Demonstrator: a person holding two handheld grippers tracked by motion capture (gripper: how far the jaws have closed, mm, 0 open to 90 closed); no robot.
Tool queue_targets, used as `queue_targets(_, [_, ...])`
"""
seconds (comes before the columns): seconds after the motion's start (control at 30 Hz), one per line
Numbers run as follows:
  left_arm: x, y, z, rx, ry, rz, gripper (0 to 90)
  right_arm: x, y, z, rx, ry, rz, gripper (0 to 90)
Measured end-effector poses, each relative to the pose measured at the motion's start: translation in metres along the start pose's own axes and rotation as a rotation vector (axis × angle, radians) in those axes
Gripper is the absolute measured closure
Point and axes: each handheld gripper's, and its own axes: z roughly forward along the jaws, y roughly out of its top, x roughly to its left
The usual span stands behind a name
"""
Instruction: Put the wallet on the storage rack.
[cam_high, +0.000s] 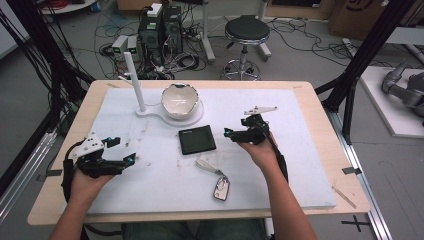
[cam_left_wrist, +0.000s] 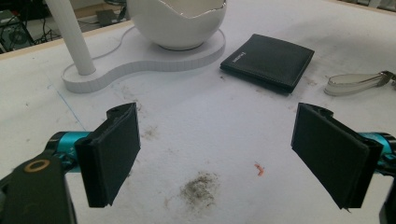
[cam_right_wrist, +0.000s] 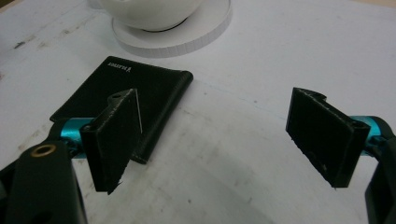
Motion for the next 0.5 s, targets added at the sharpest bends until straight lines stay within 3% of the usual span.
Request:
queue_targets(0.07, [0.0, 0.0, 0.0, -0.002, 0.0, 0.0, 15.5, 0.006, 0.008, 0.013, 0.023, 0.009, 0.003, 18.5])
queue_targets(0.17, [0.001, 0.0, -0.001, -0.002, 0.001, -0.003, 15.5, 0.012, 0.013, 0.025, 0.011, 0.032, 0.017, 18.6])
queue_targets(0.3, [0.001, -0.001, 0.0, 0.0, 0.002, -0.007, 15.5, 0.02, 0.018, 0.043, 0.051, 0.032, -0.002, 18.6])
queue_targets(0.4, [0.001, -0.001, 0.0, 0.002, 0.001, -0.005, 15.5, 0.024, 0.02, 0.05, 0.053, 0.034, 0.0, 18.6])
queue_targets(0.5, [0.001, -0.002, 0.0, 0.006, 0.0, -0.005, 15.5, 0.026, 0.019, 0.068, 0.095, 0.026, 0.016, 18.6])
